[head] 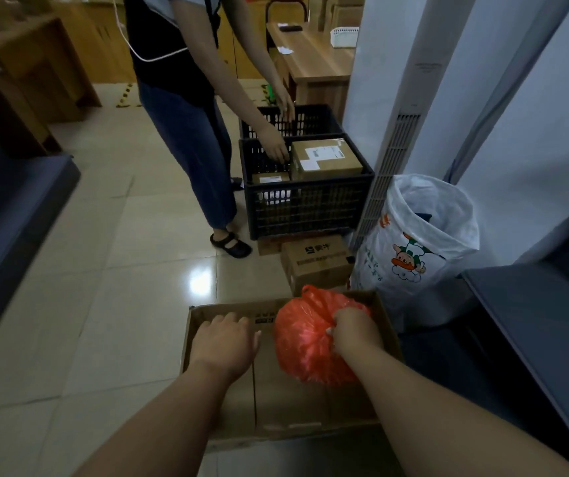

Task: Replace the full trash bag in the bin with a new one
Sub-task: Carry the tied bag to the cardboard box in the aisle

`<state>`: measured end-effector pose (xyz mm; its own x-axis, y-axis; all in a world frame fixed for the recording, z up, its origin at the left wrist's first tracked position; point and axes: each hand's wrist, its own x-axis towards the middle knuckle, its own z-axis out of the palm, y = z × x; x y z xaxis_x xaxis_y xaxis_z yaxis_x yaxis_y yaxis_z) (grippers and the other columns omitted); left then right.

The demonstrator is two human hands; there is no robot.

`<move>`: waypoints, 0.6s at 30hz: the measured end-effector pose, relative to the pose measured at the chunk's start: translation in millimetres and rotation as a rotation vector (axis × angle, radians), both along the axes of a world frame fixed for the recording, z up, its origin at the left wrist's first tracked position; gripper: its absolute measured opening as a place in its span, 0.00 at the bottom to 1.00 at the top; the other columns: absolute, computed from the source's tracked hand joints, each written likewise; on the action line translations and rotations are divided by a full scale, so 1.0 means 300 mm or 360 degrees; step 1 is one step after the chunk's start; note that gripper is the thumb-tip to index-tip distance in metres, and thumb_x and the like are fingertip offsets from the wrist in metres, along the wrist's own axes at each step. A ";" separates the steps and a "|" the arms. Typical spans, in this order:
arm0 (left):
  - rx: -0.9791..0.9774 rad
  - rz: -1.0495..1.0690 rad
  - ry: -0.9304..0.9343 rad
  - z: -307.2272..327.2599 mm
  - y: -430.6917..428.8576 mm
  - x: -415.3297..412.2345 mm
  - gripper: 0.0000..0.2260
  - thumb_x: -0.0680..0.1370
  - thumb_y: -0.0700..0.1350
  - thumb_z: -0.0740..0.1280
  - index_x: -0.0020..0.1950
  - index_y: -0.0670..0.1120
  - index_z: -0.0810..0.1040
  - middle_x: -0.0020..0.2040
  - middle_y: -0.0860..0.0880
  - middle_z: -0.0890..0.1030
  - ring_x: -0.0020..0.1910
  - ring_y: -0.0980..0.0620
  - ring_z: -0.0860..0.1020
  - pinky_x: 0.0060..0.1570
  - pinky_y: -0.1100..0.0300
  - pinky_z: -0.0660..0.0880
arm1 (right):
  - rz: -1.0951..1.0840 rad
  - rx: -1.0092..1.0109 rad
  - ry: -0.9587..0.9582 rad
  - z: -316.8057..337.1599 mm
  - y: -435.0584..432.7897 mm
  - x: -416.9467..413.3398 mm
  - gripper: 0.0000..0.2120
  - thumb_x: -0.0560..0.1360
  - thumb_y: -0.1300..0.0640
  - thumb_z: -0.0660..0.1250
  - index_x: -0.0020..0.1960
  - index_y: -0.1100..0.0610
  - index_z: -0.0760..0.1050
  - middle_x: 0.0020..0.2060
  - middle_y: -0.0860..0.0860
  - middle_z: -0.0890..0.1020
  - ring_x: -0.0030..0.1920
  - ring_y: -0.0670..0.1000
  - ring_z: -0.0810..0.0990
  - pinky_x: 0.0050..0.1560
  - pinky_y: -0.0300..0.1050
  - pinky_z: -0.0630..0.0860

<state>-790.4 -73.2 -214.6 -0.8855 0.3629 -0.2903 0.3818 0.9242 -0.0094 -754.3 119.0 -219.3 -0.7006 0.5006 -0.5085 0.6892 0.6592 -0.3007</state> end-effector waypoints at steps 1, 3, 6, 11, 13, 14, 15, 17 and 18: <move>-0.0003 0.0001 -0.0002 0.000 0.010 -0.012 0.18 0.80 0.56 0.52 0.60 0.48 0.74 0.60 0.47 0.77 0.60 0.47 0.73 0.57 0.53 0.70 | -0.0005 0.0004 0.0029 -0.005 0.014 -0.009 0.15 0.78 0.52 0.63 0.62 0.56 0.75 0.59 0.56 0.77 0.60 0.58 0.76 0.61 0.53 0.73; -0.0016 -0.0005 -0.0005 -0.001 0.030 -0.035 0.19 0.80 0.56 0.52 0.60 0.48 0.74 0.61 0.47 0.76 0.61 0.47 0.73 0.58 0.53 0.69 | 0.0013 0.0013 0.0037 0.002 0.044 -0.034 0.14 0.78 0.54 0.62 0.61 0.56 0.75 0.58 0.56 0.78 0.59 0.58 0.76 0.60 0.53 0.73; -0.0010 -0.0026 0.0007 0.011 0.062 -0.064 0.18 0.80 0.56 0.52 0.59 0.47 0.74 0.60 0.47 0.76 0.61 0.47 0.73 0.58 0.53 0.70 | 0.0083 0.0009 -0.0011 0.015 0.093 -0.075 0.13 0.78 0.53 0.63 0.60 0.56 0.76 0.55 0.55 0.79 0.56 0.57 0.77 0.56 0.52 0.75; 0.0006 -0.0108 0.0078 0.058 0.150 -0.102 0.19 0.80 0.56 0.52 0.57 0.47 0.75 0.56 0.46 0.77 0.56 0.46 0.75 0.53 0.54 0.71 | 0.0088 0.0062 -0.0013 0.037 0.163 -0.087 0.11 0.77 0.50 0.64 0.53 0.56 0.77 0.49 0.54 0.79 0.52 0.56 0.78 0.50 0.50 0.77; 0.0039 -0.0148 0.0098 0.075 0.191 -0.117 0.18 0.80 0.56 0.52 0.56 0.47 0.75 0.55 0.46 0.78 0.55 0.46 0.76 0.52 0.53 0.71 | 0.0071 0.0100 0.0031 0.049 0.194 -0.076 0.11 0.77 0.51 0.64 0.53 0.56 0.78 0.49 0.54 0.80 0.52 0.55 0.78 0.49 0.49 0.76; 0.0061 -0.0169 0.0100 0.080 0.210 -0.123 0.18 0.80 0.56 0.51 0.56 0.47 0.75 0.55 0.46 0.78 0.54 0.46 0.76 0.52 0.53 0.71 | 0.0060 0.0117 0.0046 0.054 0.209 -0.071 0.11 0.77 0.51 0.64 0.54 0.56 0.78 0.50 0.54 0.80 0.52 0.55 0.78 0.49 0.49 0.75; 0.0086 -0.0194 0.0102 0.084 0.228 -0.128 0.18 0.80 0.56 0.51 0.56 0.47 0.74 0.55 0.46 0.78 0.54 0.46 0.76 0.52 0.53 0.71 | 0.0049 0.0134 0.0053 0.057 0.224 -0.066 0.11 0.77 0.51 0.64 0.55 0.56 0.78 0.51 0.54 0.80 0.53 0.55 0.78 0.49 0.49 0.75; 0.0135 -0.0261 0.0109 0.095 0.263 -0.136 0.18 0.80 0.56 0.51 0.57 0.48 0.74 0.55 0.46 0.78 0.54 0.46 0.76 0.51 0.53 0.71 | 0.0016 0.0156 0.0044 0.070 0.248 -0.054 0.13 0.77 0.51 0.64 0.58 0.56 0.77 0.53 0.55 0.79 0.55 0.56 0.78 0.51 0.50 0.75; 0.0157 -0.0295 0.0109 0.101 0.279 -0.138 0.18 0.80 0.56 0.51 0.57 0.48 0.74 0.55 0.46 0.77 0.54 0.46 0.76 0.51 0.53 0.71 | -0.0014 0.0157 0.0034 0.077 0.257 -0.047 0.14 0.77 0.50 0.63 0.59 0.56 0.76 0.54 0.55 0.79 0.55 0.56 0.77 0.53 0.51 0.76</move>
<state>-831.9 10.4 -184.4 -0.8173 0.5451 -0.1868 0.5471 0.8359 0.0456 -768.4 196.2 -196.1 -0.7062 0.5535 -0.4415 0.6891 0.6804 -0.2493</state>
